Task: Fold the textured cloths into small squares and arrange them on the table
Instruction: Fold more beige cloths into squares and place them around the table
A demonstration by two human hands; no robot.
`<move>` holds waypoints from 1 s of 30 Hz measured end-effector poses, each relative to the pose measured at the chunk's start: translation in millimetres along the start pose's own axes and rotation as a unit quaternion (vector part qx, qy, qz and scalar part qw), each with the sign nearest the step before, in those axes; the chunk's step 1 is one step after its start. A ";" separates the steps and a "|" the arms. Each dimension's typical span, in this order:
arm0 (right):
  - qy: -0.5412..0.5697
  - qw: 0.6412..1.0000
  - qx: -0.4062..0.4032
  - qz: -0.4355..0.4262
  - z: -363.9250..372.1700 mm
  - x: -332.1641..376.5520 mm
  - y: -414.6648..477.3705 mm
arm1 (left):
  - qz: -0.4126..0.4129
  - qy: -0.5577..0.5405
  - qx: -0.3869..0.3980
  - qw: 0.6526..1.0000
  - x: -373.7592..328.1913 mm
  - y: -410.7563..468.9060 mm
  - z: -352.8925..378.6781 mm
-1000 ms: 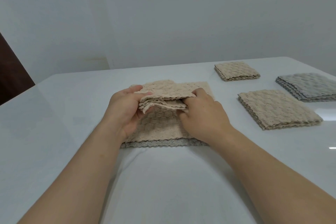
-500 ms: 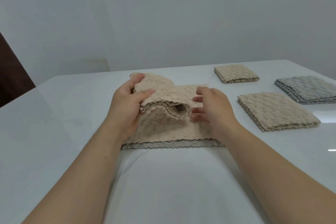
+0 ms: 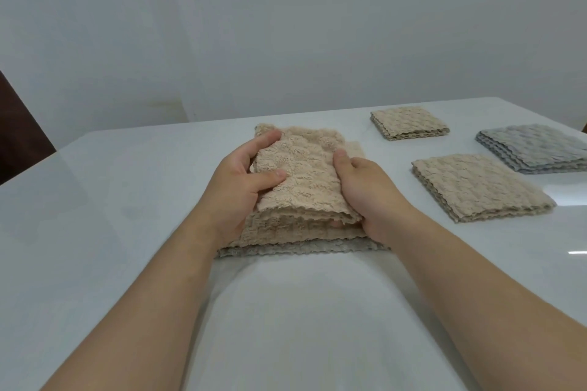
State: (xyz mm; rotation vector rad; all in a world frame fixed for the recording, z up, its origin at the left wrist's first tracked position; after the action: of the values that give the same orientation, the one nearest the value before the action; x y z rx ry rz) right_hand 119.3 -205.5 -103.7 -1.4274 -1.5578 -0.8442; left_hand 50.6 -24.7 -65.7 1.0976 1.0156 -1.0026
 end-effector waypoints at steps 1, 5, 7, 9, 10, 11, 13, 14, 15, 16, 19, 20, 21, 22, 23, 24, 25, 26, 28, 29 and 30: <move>-0.008 1.000 -0.013 -0.011 -0.6 0.9 -0.6 | -0.003 0.007 0.000 1.000 1.2 0.2 0.0; -0.054 0.995 -0.060 -0.061 -4.4 6.1 -3.1 | -0.007 0.039 0.002 0.999 6.4 2.5 -0.5; -0.044 0.995 -0.063 -0.059 -7.2 4.9 -1.4 | -0.014 0.052 0.003 0.999 10.3 4.3 -3.2; -0.044 0.994 -0.064 -0.071 -9.5 5.2 -2.6 | -0.026 0.048 -0.001 0.998 13.8 5.5 -6.8; -0.051 0.993 -0.061 -0.085 -10.8 5.2 -3.1 | -0.033 0.041 -0.004 0.999 15.3 5.8 -8.3; -0.053 0.992 -0.050 -0.102 -10.6 5.7 -3.3 | -0.039 0.035 -0.005 0.999 16.2 5.6 -9.1; -0.031 0.992 -0.016 -0.125 -7.3 6.3 -2.3 | -0.053 0.031 -0.003 0.998 16.7 4.4 -9.0; -0.010 0.992 0.000 -0.129 -5.8 6.7 -1.6 | -0.057 0.032 -0.003 0.998 16.3 4.1 -8.5; 0.012 0.992 0.012 -0.127 -4.3 6.5 -0.6 | -0.058 0.032 -0.004 0.998 15.8 3.8 -8.4; 0.027 0.993 0.019 -0.115 -3.0 5.4 0.0 | -0.060 0.032 -0.003 0.998 16.2 3.8 -8.0; 0.056 0.995 0.041 -0.066 1.6 -1.0 1.4 | -0.063 0.039 -0.007 0.997 20.0 6.2 -9.6; 0.053 0.996 0.041 -0.061 1.8 -1.4 1.1 | -0.065 0.044 -0.006 0.997 21.0 7.1 -10.6; 0.045 0.997 0.035 -0.060 -0.2 -1.1 -0.5 | -0.071 0.052 -0.005 0.996 21.3 7.6 -11.9; 0.036 0.997 0.022 -0.062 -3.9 0.1 -2.9 | -0.077 0.065 -0.005 0.995 21.1 9.2 -14.3; 0.026 0.997 0.012 -0.066 -6.1 1.7 -5.1 | -0.083 0.075 -0.007 0.994 19.5 9.6 -17.6; 0.010 0.997 0.005 -0.075 -5.6 5.0 -8.3 | -0.089 0.078 -0.013 0.993 19.2 9.2 -22.5; -0.022 0.996 0.001 -0.090 -3.2 10.2 -10.7 | -0.095 0.077 -0.017 0.992 18.9 9.4 -27.2; -0.064 0.993 0.002 -0.103 1.6 17.1 -12.0 | -0.101 0.083 -0.019 0.991 19.5 11.6 -32.0; -0.146 0.981 0.014 -0.130 16.6 34.9 -3.8 | -0.110 0.116 -0.027 0.987 15.8 22.9 -44.9; -0.170 0.976 0.016 -0.136 23.5 46.4 4.1 | -0.114 0.132 -0.033 0.984 11.4 31.9 -53.3; -0.181 0.974 0.017 -0.136 31.6 60.3 13.2 | -0.116 0.146 -0.042 0.982 4.9 42.7 -63.5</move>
State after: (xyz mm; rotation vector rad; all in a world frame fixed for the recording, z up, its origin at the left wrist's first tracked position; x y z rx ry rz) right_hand 128.1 -149.8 -63.2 -1.4187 -2.0708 -0.7351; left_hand 84.5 43.9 -71.2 1.0936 1.4379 -0.9910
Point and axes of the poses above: each hand's wrist, its own y-axis towards the middle knuckle, its own z-axis out of the palm, x = y × z, the point moved 6 cm from there along y, towards the middle knuckle, and after that the axes turned 11 degrees about -y, right-handed, at the moved point
